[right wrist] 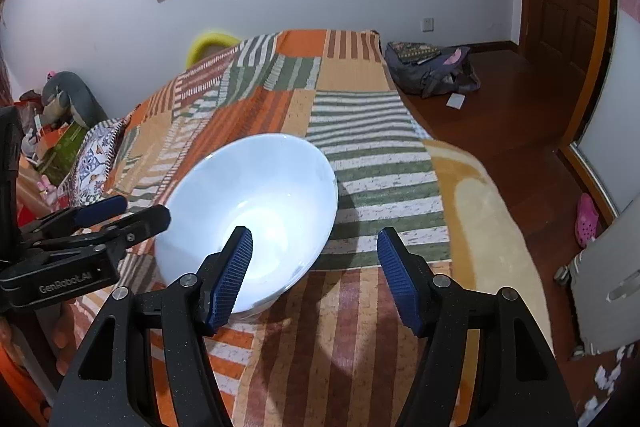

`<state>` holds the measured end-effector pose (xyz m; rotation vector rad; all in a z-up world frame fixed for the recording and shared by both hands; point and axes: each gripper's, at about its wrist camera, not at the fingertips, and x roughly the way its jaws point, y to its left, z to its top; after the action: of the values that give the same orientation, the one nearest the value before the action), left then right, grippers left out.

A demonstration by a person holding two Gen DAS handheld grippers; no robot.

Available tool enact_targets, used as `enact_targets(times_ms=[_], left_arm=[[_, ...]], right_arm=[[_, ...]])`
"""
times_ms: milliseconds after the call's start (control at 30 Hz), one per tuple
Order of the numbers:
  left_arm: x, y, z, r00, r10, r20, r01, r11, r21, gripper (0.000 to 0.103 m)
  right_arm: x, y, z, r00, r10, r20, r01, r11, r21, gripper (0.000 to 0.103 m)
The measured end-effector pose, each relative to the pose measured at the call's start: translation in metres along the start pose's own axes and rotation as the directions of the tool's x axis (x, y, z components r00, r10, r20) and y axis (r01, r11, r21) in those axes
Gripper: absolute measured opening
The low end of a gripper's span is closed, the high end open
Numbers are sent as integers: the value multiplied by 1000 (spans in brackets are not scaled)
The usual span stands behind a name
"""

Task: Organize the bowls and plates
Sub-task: 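Grasp the rim of the spotted white bowl with the left gripper, then lift the spotted white bowl with the left gripper toward the right gripper's stack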

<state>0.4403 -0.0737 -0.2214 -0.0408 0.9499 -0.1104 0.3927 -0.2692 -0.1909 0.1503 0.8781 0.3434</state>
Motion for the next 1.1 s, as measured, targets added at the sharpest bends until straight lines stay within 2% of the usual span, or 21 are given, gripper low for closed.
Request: enact_targets(times_ms=[200, 267, 333, 467, 533, 567, 633, 700, 1100], left_arm=[[18, -5, -2, 999, -2, -46, 3, 1000, 16, 60], [23, -6, -4, 998, -10, -63, 11, 1000, 20, 56], [28, -6, -5, 996, -18, -85, 20, 999, 27, 46], [33, -4, -7, 993, -57, -102, 57, 998, 2, 38], [33, -5, -7, 991, -75, -109, 75, 997, 1, 29], [33, -8, -8, 993, -57, -102, 59, 998, 17, 27], [30, -13, -9, 996, -27, -90, 32, 998, 50, 17], [27, -17, -10, 996, -14, -84, 20, 997, 73, 17], [10, -21, -12, 995, -45, -86, 50, 997, 58, 17]], right_arm=[[17, -2, 0, 999, 14, -44, -14, 1000, 7, 49], [23, -3, 0, 998, 23, -65, -22, 1000, 9, 40], [26, -2, -1, 997, 30, -77, -30, 1000, 5, 34], [26, 3, -3, 997, 29, -70, -31, 999, -27, 25], [25, 7, -2, 998, 22, -66, -24, 999, -37, 25], [24, 8, -2, 998, 18, -62, -21, 999, -43, 25], [24, 11, -1, 998, 16, -59, -19, 999, -49, 25], [22, 13, -1, 998, 8, -56, -11, 999, -53, 24], [3, 15, 2, 999, 1, -38, -2, 999, -45, 24]])
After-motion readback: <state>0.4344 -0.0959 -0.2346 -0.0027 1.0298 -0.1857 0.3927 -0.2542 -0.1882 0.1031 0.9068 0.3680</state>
